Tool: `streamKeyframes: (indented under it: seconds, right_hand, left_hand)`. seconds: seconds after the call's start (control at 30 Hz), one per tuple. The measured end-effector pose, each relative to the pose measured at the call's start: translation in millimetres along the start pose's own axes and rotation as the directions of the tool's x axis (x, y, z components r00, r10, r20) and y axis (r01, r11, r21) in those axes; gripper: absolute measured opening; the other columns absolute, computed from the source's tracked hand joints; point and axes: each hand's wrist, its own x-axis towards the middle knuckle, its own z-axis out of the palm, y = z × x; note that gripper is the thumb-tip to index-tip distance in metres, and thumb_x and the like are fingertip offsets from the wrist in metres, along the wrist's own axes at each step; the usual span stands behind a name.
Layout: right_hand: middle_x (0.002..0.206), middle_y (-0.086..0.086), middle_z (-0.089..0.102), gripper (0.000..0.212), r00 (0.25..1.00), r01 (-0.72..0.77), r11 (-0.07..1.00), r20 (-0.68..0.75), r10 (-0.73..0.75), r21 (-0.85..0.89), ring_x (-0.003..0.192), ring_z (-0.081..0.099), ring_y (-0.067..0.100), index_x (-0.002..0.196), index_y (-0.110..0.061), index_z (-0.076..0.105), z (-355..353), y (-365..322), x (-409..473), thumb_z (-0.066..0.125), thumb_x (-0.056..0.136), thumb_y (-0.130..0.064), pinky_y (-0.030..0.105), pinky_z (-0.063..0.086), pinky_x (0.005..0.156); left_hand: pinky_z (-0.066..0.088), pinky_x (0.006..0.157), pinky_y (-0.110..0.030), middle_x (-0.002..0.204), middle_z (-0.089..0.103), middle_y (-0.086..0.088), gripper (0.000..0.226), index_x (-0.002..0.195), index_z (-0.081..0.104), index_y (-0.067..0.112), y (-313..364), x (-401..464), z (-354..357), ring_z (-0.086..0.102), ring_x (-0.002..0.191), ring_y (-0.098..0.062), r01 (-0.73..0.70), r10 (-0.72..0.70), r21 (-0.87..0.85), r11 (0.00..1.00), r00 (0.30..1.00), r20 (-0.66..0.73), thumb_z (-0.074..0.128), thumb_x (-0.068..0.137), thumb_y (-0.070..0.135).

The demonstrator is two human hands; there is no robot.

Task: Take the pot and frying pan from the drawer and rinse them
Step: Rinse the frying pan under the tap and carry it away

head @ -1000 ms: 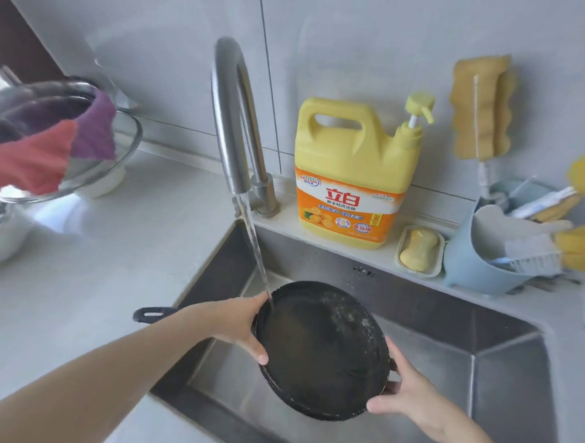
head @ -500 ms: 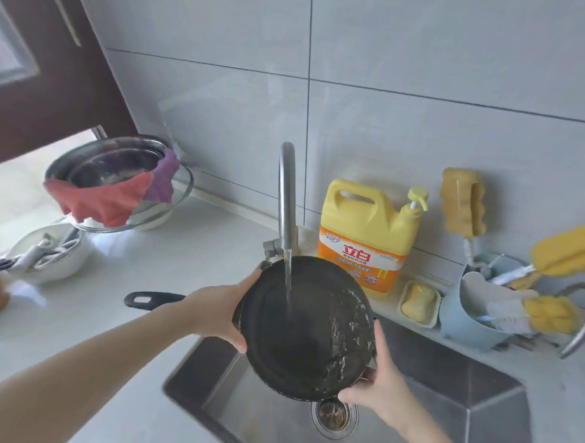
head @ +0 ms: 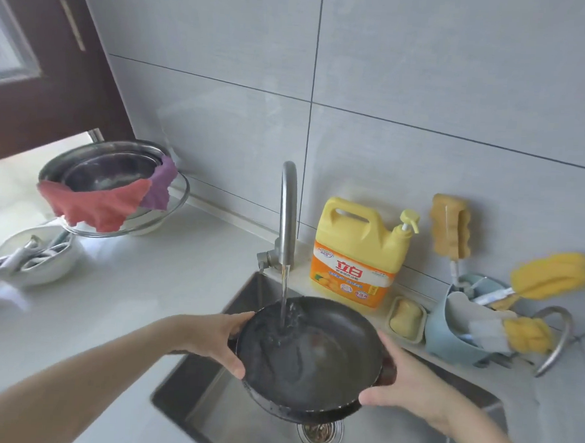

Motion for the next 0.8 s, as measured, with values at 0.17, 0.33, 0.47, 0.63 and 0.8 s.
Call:
streamKeyframes:
  seconds: [0.17, 0.33, 0.47, 0.63, 0.8]
  right_hand:
    - [0.139, -0.003, 0.049, 0.15, 0.996, -0.087, 0.982, 0.025, 0.084, 0.169, 0.098, 0.072, 0.021, 0.153, -0.041, 0.005, 65.7, 43.2, 9.5, 0.099, 0.038, -0.015, 0.039, 0.056, 0.088]
    - [0.142, -0.007, 0.043, 0.153, 0.997, -0.015, 0.957, -0.067, 0.036, 0.291, 0.093, 0.073, 0.022, 0.151, -0.046, 0.0, 88.2, 41.5, 27.1, 0.093, 0.04, 0.0, 0.038, 0.06, 0.075]
    - [0.12, -0.013, 0.062, 0.146, 0.987, 0.044, 0.987, -0.16, -0.019, 0.154, 0.09, 0.073, 0.016, 0.147, -0.052, -0.005, 63.6, 36.6, 29.2, 0.09, 0.05, 0.002, 0.034, 0.06, 0.078]
    - [0.105, -0.014, 0.072, 0.142, 0.992, 0.041, 0.999, -0.117, -0.043, -0.022, 0.087, 0.073, 0.018, 0.142, -0.062, 0.0, 18.7, 20.2, 11.3, 0.089, 0.048, -0.005, 0.035, 0.059, 0.082]
    - [0.116, -0.012, 0.068, 0.154, 0.995, -0.087, 0.983, -0.06, 0.078, -0.162, 0.093, 0.07, 0.008, 0.151, -0.048, -0.005, 0.0, 20.8, -7.6, 0.097, 0.036, -0.035, 0.034, 0.054, 0.093]
  left_hand:
    - [0.04, 0.098, -0.023, 0.114, 0.056, 0.033, 0.108, 0.143, 0.025, 0.043, 18.6, -20.0, -30.0, 0.054, 0.11, 0.001, 0.163, -0.136, 0.342, 0.925, 0.986, -0.101, 0.088, 0.056, 0.045]
    - [0.043, 0.081, -0.03, 0.102, 0.057, 0.017, 0.127, 0.145, -0.002, 0.05, 22.8, -18.7, -26.4, 0.052, 0.096, -0.015, 0.255, -0.054, 0.567, 0.783, 0.936, -0.347, 0.086, 0.053, 0.052]
    - [0.045, 0.083, -0.032, 0.114, 0.063, 0.011, 0.134, 0.144, -0.016, 0.052, 7.9, -5.8, -6.8, 0.059, 0.104, -0.022, 0.221, 0.042, 0.527, 0.82, 0.896, -0.441, 0.084, 0.054, 0.056]
    - [0.043, 0.095, -0.026, 0.131, 0.056, 0.014, 0.138, 0.148, -0.019, 0.044, -2.8, 16.5, 24.8, 0.055, 0.115, -0.016, 0.148, -0.005, 0.328, 0.933, 0.917, -0.399, 0.086, 0.059, 0.048]
    - [0.035, 0.111, -0.025, 0.139, 0.046, 0.029, 0.136, 0.15, -0.007, 0.048, -11.2, 22.2, 32.3, 0.044, 0.129, -0.002, 0.084, -0.039, 0.176, 0.981, 0.968, -0.246, 0.088, 0.053, 0.048]
